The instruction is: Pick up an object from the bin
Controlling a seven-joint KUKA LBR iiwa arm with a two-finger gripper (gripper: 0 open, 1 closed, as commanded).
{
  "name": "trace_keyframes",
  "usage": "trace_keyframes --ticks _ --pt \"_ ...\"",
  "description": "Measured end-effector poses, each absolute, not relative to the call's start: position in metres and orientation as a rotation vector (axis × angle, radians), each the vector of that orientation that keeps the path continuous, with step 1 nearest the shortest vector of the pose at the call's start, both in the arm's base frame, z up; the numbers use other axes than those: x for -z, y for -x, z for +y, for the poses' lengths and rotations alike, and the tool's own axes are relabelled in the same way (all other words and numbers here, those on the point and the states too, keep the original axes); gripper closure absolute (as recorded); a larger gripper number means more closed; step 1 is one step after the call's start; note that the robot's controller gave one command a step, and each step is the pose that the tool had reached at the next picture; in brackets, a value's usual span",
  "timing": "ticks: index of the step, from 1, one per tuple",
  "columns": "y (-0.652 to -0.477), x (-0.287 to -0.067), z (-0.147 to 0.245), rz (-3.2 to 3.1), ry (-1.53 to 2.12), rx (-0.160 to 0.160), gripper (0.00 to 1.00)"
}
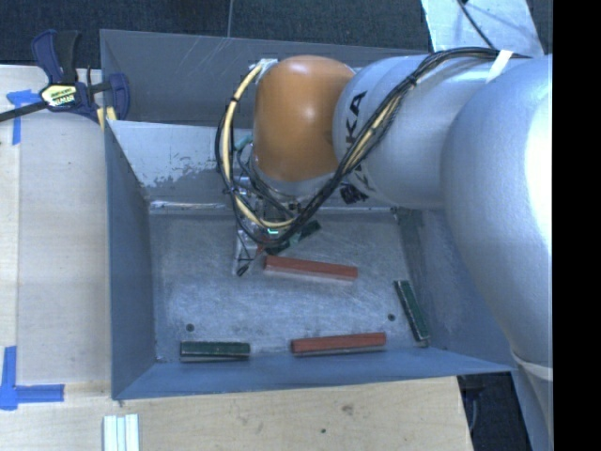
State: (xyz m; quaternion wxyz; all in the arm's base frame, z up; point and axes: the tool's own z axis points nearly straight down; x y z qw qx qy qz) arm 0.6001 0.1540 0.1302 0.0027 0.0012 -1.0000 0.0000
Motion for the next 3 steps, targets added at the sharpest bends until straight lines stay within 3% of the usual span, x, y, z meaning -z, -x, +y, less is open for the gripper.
trace_keyframes --ticks 1,2,3 --pt "-0.604 -0.170 0.076 -3.125 0.388 -0.001 0.00" --pt "-0.591 -0.068 0.039 -3.139 0.230 -0.001 0.00" --pt "-0.595 -0.076 0.041 -3.151 0.231 0.003 1.00"
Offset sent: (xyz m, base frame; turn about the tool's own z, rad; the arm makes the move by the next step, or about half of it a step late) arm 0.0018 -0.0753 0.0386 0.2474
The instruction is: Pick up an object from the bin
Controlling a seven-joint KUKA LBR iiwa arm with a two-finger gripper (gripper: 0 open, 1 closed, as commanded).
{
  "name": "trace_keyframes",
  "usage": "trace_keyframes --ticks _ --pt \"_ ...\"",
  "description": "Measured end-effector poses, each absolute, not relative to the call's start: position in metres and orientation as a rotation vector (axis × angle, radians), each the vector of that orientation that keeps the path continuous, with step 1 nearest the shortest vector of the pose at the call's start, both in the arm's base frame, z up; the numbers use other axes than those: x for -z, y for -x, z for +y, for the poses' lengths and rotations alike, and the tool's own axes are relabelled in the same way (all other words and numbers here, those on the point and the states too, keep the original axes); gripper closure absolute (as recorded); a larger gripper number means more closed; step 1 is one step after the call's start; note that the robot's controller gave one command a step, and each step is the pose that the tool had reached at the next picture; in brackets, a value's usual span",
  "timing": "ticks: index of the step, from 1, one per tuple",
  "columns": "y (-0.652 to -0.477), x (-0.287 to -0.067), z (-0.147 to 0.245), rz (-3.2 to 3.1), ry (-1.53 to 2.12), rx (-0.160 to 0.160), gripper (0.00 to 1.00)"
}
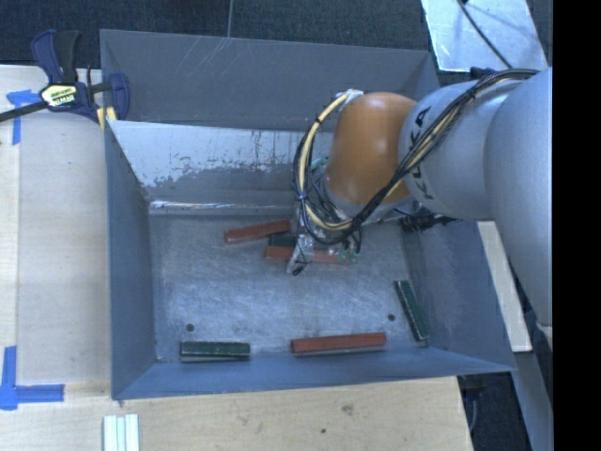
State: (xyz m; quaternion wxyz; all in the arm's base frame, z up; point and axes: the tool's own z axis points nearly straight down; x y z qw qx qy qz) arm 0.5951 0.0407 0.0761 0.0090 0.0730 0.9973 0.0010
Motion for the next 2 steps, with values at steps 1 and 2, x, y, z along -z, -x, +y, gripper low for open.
trace_keyframes --ticks 1,2 --pt "-0.588 -0.257 0.065 3.120 -0.242 -0.004 1.00" --pt "-0.582 -0.330 0.059 3.126 0.173 -0.001 1.00"
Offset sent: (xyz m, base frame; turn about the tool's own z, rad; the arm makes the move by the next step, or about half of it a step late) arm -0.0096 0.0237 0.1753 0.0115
